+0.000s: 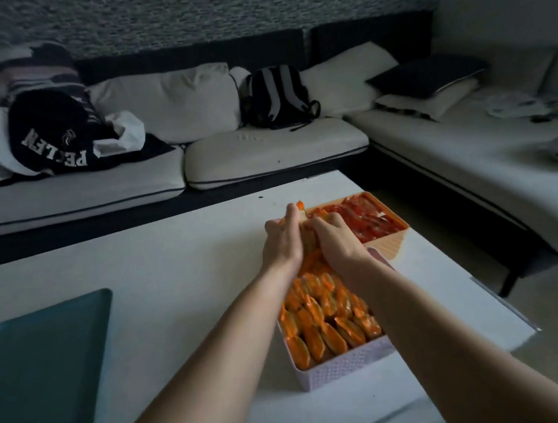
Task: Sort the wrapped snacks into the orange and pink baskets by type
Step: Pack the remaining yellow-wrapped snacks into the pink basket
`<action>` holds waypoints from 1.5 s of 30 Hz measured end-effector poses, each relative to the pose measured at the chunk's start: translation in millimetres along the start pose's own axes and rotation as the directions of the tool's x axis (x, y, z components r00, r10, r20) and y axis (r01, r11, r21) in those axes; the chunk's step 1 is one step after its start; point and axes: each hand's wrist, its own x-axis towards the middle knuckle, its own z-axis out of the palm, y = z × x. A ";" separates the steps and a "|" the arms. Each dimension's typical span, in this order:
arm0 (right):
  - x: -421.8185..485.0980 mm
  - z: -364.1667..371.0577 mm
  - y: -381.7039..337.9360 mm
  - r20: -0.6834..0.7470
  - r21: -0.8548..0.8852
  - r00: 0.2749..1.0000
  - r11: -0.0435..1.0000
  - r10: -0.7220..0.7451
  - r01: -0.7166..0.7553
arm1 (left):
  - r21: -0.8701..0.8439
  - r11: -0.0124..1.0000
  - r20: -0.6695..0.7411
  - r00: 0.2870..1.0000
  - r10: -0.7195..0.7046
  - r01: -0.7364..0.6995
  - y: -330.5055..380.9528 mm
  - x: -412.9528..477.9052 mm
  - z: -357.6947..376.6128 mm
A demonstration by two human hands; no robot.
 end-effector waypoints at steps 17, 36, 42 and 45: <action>-8.7 -63.9 47.4 -0.034 -0.555 0.956 0.801 -0.291 0.225 | 0.710 0.673 0.226 0.972 0.062 -0.208 -44.1 -25.0 -19.6; -5.1 -128.5 32.0 0.360 -0.394 0.919 0.868 -0.158 0.303 | -0.040 0.962 0.150 0.950 0.273 -0.270 -14.8 -51.4 30.0; 5.4 -180.9 57.0 0.250 -0.324 0.967 0.938 -0.040 0.122 | 0.514 0.525 0.513 0.734 0.446 -0.678 -35.6 -48.0 56.7; 7.5 -194.2 67.8 0.279 -0.350 0.960 0.929 -0.014 0.116 | 0.594 0.314 0.647 0.671 0.362 -0.741 -41.8 -49.6 69.5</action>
